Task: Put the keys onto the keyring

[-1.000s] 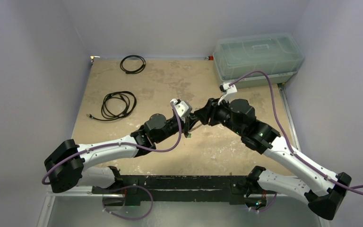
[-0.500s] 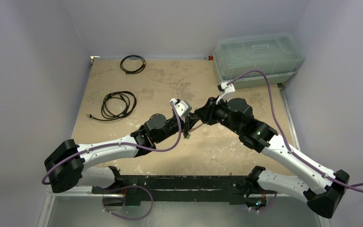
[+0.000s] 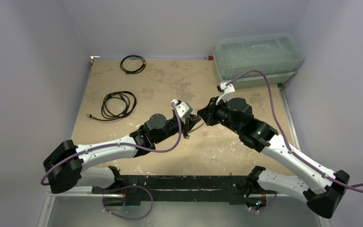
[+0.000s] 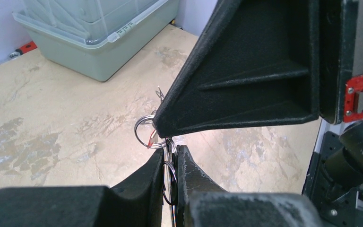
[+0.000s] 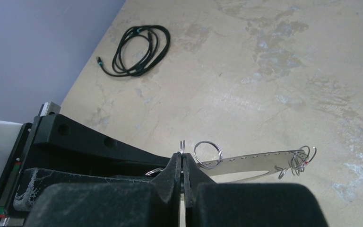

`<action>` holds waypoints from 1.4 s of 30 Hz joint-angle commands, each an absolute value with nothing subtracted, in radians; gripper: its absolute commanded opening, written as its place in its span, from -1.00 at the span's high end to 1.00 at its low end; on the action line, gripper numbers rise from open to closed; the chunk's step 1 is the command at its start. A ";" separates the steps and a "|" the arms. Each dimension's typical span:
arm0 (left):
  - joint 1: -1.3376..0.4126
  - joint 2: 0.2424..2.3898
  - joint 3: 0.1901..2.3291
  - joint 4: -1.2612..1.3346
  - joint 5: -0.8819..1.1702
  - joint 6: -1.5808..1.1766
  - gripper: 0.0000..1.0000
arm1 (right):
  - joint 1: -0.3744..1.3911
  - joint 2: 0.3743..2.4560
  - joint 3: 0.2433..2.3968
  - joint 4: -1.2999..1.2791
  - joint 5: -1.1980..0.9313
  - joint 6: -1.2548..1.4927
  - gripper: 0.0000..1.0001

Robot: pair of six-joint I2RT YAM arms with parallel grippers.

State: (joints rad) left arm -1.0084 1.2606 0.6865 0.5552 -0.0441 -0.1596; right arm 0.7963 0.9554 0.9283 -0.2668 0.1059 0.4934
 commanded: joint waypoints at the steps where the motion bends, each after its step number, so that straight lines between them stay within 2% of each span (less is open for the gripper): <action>1: -1.011 1.207 0.738 0.556 -0.005 -0.067 1.00 | 0.799 0.975 1.008 -0.325 0.007 0.448 1.00; 11: -1.011 1.201 0.714 0.470 0.027 0.123 1.00 | 0.799 1.037 1.130 -0.500 -0.081 0.352 1.00; 31: -1.011 1.171 0.710 0.350 0.047 0.267 1.00 | 0.782 1.133 1.337 -0.795 -0.204 0.246 1.00; 40: -1.013 1.157 0.687 0.338 0.026 0.319 0.72 | 0.777 1.153 1.403 -0.880 -0.172 0.254 1.00; 42: -1.012 1.159 0.682 0.339 0.028 0.326 0.71 | 0.778 1.147 1.403 -0.874 -0.177 0.260 1.00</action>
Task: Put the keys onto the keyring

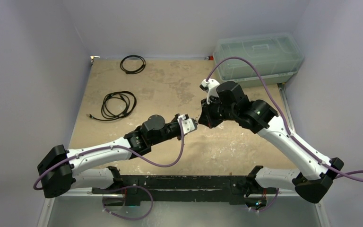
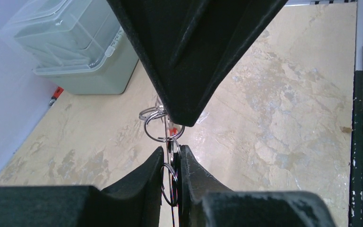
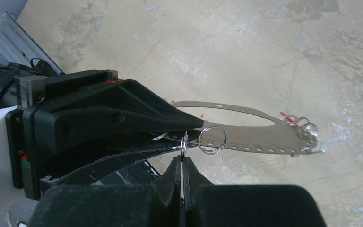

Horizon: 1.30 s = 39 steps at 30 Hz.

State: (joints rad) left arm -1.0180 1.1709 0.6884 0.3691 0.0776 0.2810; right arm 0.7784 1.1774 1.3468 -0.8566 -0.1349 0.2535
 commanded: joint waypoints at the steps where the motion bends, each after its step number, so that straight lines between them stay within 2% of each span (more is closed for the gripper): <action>1: -1.013 1.160 0.679 0.341 0.034 0.329 0.70 | 0.777 1.145 1.405 -0.870 -0.178 0.264 1.00; 5: -1.020 1.170 0.677 0.352 0.046 0.327 0.64 | 0.776 1.140 1.411 -0.859 -0.185 0.268 1.00; 6: -1.021 1.172 0.678 0.355 0.049 0.325 0.77 | 0.777 1.141 1.411 -0.859 -0.187 0.268 1.00; 7: -1.022 1.176 0.678 0.360 0.054 0.326 1.00 | 0.776 1.143 1.408 -0.859 -0.188 0.268 1.00; 19: -1.022 1.167 0.648 0.515 0.094 0.213 1.00 | 0.776 1.158 1.404 -0.858 -0.169 0.282 1.00; 20: -1.022 1.169 0.650 0.520 0.083 0.197 1.00 | 0.776 1.158 1.409 -0.855 -0.160 0.283 0.95; 25: -1.022 1.179 0.658 0.554 0.043 0.112 1.00 | 0.776 1.124 1.417 -0.803 -0.085 0.292 -0.07; 26: -1.021 1.182 0.663 0.556 0.040 0.096 1.00 | 0.776 1.113 1.415 -0.786 -0.058 0.293 -0.23; 27: -1.021 1.190 0.669 0.561 0.038 0.076 1.00 | 0.776 1.103 1.412 -0.770 -0.042 0.293 -0.30; 33: -1.021 1.233 0.712 0.582 0.033 -0.099 1.00 | 0.776 0.987 1.278 -0.612 -0.003 0.275 -0.32; 39: -1.020 1.227 0.754 0.535 0.084 -0.163 1.00 | 0.778 0.923 1.184 -0.518 -0.009 0.195 -0.12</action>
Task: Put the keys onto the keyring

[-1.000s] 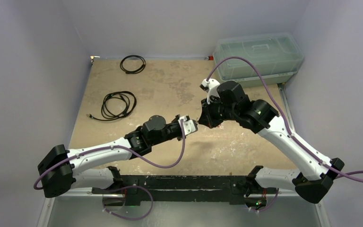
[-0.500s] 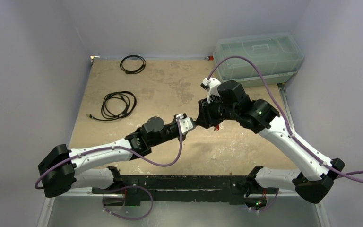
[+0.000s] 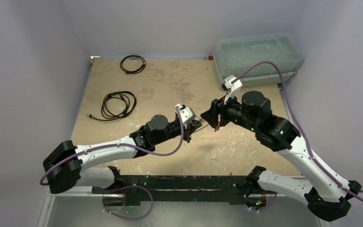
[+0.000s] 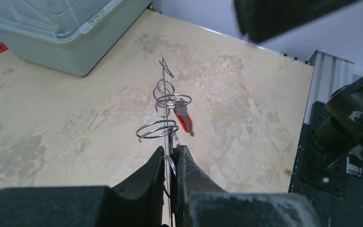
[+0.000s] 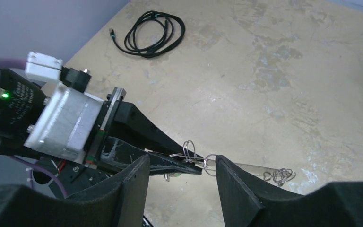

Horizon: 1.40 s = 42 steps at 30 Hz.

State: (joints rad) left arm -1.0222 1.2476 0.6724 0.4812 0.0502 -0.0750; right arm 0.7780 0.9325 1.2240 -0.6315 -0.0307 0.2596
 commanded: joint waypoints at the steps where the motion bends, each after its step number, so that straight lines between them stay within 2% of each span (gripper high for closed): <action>1: -1.020 1.224 0.763 0.515 0.082 -0.171 1.00 | 0.778 0.921 1.178 -0.508 -0.024 0.190 -0.10; 5: -1.019 1.227 0.810 0.429 0.081 -0.201 1.00 | 0.789 0.936 1.181 -0.492 -0.101 0.187 -0.09; 17: -1.010 1.228 0.842 0.387 0.125 -0.232 1.00 | 0.830 1.007 1.220 -0.569 0.031 0.164 0.09; 27: -0.999 1.228 0.843 0.388 0.127 -0.239 1.00 | 0.831 1.006 1.218 -0.609 0.022 0.155 0.15; 39: -0.994 1.243 0.848 0.413 0.159 -0.257 1.00 | 0.837 1.012 1.192 -0.600 0.027 0.150 0.33; 42: -0.995 1.251 0.852 0.420 0.168 -0.260 1.00 | 0.839 1.020 1.192 -0.597 0.033 0.145 0.43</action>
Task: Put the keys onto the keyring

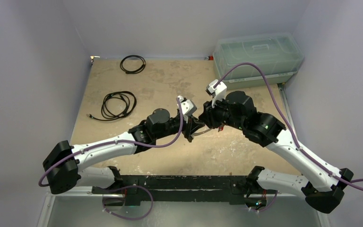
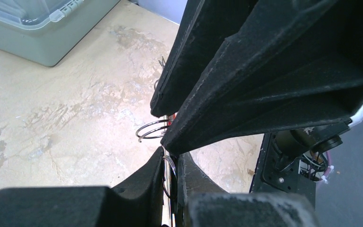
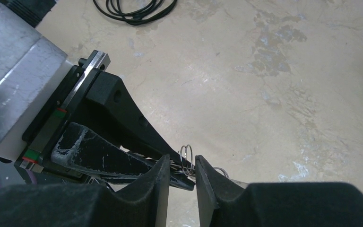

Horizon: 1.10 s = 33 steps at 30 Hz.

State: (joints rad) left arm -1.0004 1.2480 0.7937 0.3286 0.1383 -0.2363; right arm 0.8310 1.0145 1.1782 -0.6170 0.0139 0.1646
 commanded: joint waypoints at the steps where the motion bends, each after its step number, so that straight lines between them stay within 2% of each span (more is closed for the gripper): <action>1: -0.994 1.253 0.854 0.420 0.170 -0.261 1.00 | 0.839 1.021 1.192 -0.597 0.038 0.144 0.48; 4: -0.994 1.257 0.856 0.427 0.171 -0.262 1.00 | 0.839 1.025 1.195 -0.599 0.047 0.141 0.69; 7: -0.995 1.262 0.858 0.436 0.168 -0.265 1.00 | 0.839 1.027 1.200 -0.607 0.051 0.137 1.00; 16: -0.996 1.286 0.817 0.488 0.148 -0.092 1.00 | 0.839 1.067 1.279 -0.705 0.101 0.179 1.00; 23: -0.997 1.302 0.792 0.517 0.131 0.071 1.00 | 0.839 1.102 1.353 -0.792 0.049 0.203 1.00; 33: -0.997 1.294 0.778 0.463 0.102 0.226 1.00 | 0.836 1.130 1.417 -0.865 0.053 0.199 1.00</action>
